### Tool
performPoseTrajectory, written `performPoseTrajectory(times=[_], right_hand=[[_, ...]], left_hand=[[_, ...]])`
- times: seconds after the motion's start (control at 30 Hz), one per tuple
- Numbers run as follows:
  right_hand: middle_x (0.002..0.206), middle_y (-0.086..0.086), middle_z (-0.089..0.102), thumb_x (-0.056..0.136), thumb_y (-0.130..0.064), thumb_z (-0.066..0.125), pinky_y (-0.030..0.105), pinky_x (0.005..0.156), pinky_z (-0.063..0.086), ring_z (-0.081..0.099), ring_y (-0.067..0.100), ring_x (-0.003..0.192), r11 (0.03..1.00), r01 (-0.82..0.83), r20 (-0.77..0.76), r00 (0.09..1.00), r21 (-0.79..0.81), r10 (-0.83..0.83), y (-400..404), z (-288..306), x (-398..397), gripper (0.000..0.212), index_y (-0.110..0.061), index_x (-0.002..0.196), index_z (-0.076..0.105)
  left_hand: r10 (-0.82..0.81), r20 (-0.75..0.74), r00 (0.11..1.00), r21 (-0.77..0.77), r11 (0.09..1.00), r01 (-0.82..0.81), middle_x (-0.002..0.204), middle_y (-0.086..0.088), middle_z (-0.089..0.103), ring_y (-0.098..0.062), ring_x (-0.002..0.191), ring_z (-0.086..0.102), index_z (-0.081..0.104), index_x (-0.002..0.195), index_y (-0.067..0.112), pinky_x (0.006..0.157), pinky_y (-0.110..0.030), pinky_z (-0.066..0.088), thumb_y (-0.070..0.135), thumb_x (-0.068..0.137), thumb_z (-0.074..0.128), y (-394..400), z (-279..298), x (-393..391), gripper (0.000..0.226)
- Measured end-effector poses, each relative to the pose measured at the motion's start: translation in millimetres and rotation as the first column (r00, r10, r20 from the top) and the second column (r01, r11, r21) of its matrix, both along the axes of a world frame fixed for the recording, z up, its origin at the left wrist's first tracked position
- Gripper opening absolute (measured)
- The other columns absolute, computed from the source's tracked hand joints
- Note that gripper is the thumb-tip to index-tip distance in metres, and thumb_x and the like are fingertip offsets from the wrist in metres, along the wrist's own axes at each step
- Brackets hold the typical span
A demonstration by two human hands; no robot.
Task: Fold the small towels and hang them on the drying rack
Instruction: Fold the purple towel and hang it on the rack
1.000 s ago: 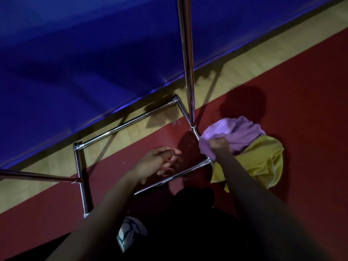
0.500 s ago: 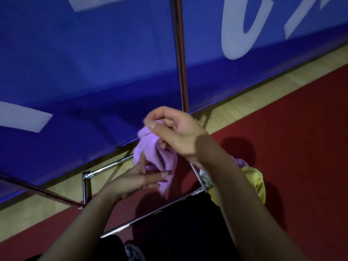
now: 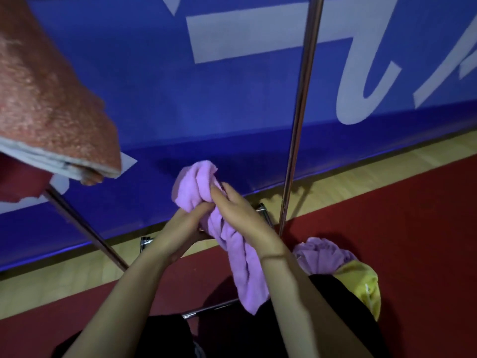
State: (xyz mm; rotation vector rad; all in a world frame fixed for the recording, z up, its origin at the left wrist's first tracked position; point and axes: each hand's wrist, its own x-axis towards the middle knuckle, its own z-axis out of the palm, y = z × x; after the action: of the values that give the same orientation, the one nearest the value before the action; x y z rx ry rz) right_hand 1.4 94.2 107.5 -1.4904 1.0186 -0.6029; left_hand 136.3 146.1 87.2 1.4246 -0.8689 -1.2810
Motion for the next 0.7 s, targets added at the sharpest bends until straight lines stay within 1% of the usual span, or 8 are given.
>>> performPoseTrajectory(times=[0.1,0.23,0.3,0.37,0.47,0.53,0.63,0.7], right_hand=[[0.100,-0.009,0.077,0.088,-0.080,0.050,0.032,0.091,0.057,0.071,0.003,0.096,0.991,-0.113,-0.066,0.992,-0.077,0.108,5,4,-4,0.050,-0.038,0.110,0.067],[0.090,-0.004,0.078,0.098,-0.051,0.061,0.036,0.080,0.057,0.072,0.010,0.088,0.953,-0.095,-0.192,0.981,-0.288,0.040,-11,-1,-10,0.032,-0.022,0.098,0.073],[0.090,0.000,0.077,0.101,-0.045,0.058,0.037,0.077,0.054,0.072,0.017,0.088,0.946,-0.064,-0.229,0.973,-0.318,-0.011,-16,-6,-8,0.033,-0.016,0.096,0.072],[0.091,0.000,0.077,0.102,-0.047,0.055,0.037,0.078,0.055,0.072,0.017,0.089,0.954,-0.071,-0.219,0.976,-0.292,0.005,-16,-7,-7,0.036,-0.016,0.100,0.073],[0.097,-0.002,0.079,0.103,-0.056,0.048,0.036,0.085,0.056,0.073,0.014,0.094,0.967,-0.126,-0.203,0.976,-0.223,0.080,-17,-7,-6,0.040,-0.026,0.117,0.071],[0.111,0.001,0.077,0.105,-0.057,0.040,0.038,0.097,0.054,0.070,0.017,0.107,0.964,-0.085,-0.184,0.982,-0.253,0.039,-22,-3,-8,0.046,-0.030,0.130,0.066],[0.110,0.002,0.076,0.102,-0.065,0.034,0.046,0.099,0.053,0.070,0.021,0.107,0.971,0.092,-0.092,0.989,-0.222,-0.115,-30,4,-14,0.058,-0.024,0.113,0.073],[0.111,0.000,0.076,0.101,-0.064,0.036,0.048,0.100,0.054,0.071,0.018,0.107,0.973,0.137,-0.049,0.988,-0.186,-0.149,-30,5,-15,0.055,-0.024,0.111,0.073]], left_hand=[[0.063,-0.024,0.998,0.097,0.993,-0.061,0.083,0.004,0.080,-0.027,0.101,0.074,0.069,0.109,0.010,0.079,-0.038,0.061,0.032,0.106,0.057,3,2,7,0.025],[-0.114,0.064,0.991,0.077,0.991,0.109,0.084,-0.038,0.071,-0.054,0.098,0.069,0.069,0.090,-0.020,0.097,-0.055,0.058,0.008,0.101,0.044,17,19,22,0.039],[-0.136,0.077,0.988,0.055,0.990,0.132,0.083,-0.046,0.065,-0.061,0.093,0.065,0.066,0.083,-0.018,0.097,-0.062,0.055,0.000,0.097,0.040,22,25,28,0.034],[-0.126,0.126,0.984,0.047,0.992,0.121,0.079,-0.046,0.064,-0.062,0.087,0.064,0.064,0.077,-0.013,0.092,-0.060,0.057,-0.004,0.096,0.037,23,27,34,0.034],[-0.129,0.314,0.941,0.040,0.992,0.123,0.072,-0.039,0.067,-0.053,0.079,0.066,0.063,0.073,-0.020,0.078,-0.044,0.054,0.004,0.097,0.040,24,33,44,0.041],[-0.044,0.402,0.914,0.060,0.998,0.022,0.077,-0.024,0.074,-0.035,0.079,0.073,0.072,0.084,0.000,0.074,-0.036,0.054,0.027,0.104,0.052,23,37,51,0.040],[0.053,0.502,0.863,0.046,0.995,-0.087,0.081,0.001,0.078,-0.004,0.069,0.070,0.074,0.091,0.016,0.059,-0.019,0.051,0.057,0.098,0.062,21,37,60,0.043],[0.060,0.455,0.888,0.053,0.994,-0.095,0.086,0.001,0.079,-0.008,0.074,0.073,0.076,0.095,0.015,0.063,-0.022,0.054,0.061,0.093,0.066,19,36,62,0.047]])
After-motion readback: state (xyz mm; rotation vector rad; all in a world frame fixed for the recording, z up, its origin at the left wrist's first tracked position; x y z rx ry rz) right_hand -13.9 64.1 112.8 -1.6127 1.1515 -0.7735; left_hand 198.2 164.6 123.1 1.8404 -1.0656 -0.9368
